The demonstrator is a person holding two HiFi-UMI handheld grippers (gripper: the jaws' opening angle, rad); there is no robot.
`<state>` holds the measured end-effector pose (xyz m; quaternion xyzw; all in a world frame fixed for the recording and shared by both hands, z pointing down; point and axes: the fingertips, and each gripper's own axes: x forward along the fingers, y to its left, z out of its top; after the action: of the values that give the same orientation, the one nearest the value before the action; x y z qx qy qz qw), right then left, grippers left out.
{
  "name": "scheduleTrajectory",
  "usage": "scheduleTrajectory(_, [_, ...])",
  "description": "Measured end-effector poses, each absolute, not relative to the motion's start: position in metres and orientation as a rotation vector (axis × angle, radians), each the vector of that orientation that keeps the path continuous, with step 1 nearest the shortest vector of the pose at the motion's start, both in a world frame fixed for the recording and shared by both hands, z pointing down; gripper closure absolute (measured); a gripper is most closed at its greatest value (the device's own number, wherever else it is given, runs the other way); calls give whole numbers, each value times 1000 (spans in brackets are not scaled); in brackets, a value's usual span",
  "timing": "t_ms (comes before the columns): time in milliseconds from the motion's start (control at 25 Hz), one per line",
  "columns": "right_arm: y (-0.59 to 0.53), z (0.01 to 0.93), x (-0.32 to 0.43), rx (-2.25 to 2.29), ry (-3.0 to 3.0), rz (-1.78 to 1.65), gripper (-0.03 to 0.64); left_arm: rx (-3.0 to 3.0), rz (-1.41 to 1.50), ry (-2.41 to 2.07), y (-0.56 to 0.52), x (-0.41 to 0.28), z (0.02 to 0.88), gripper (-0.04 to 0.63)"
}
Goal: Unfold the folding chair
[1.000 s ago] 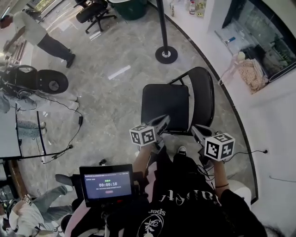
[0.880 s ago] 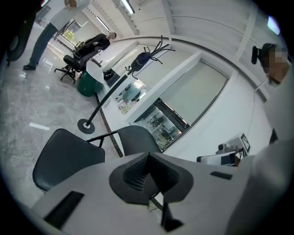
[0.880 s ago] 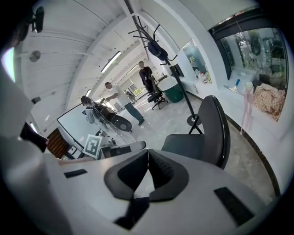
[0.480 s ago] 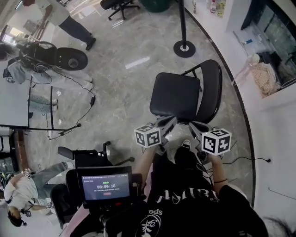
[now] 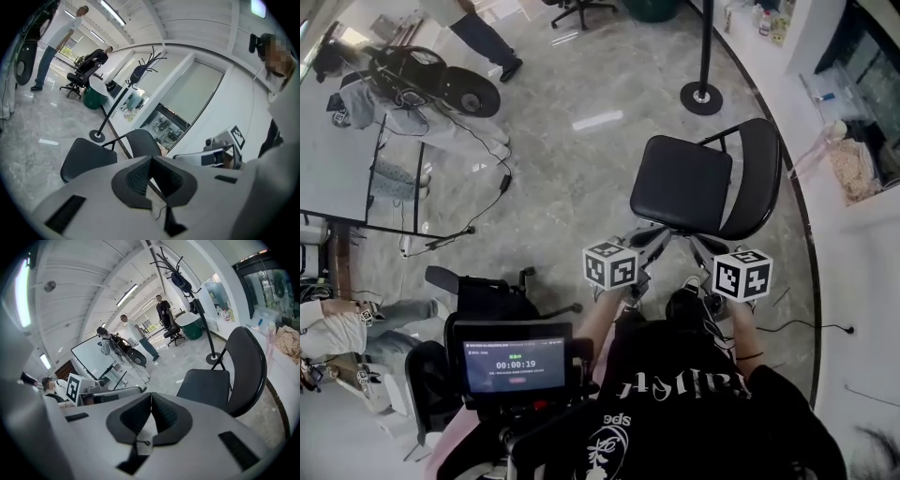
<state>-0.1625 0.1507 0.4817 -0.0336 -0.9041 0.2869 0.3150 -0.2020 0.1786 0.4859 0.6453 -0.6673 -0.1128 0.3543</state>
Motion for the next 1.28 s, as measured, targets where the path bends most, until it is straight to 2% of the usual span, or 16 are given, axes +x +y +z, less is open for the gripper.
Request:
scheduleTrajectory(600, [336,481,-138,142,-2389,858,600,1849,-196,-1552,348,-170,493,591])
scheduleTrajectory(1280, [355,472,-44,280,-2411,760,600,1925,-220,-1460,370,-81,485,591])
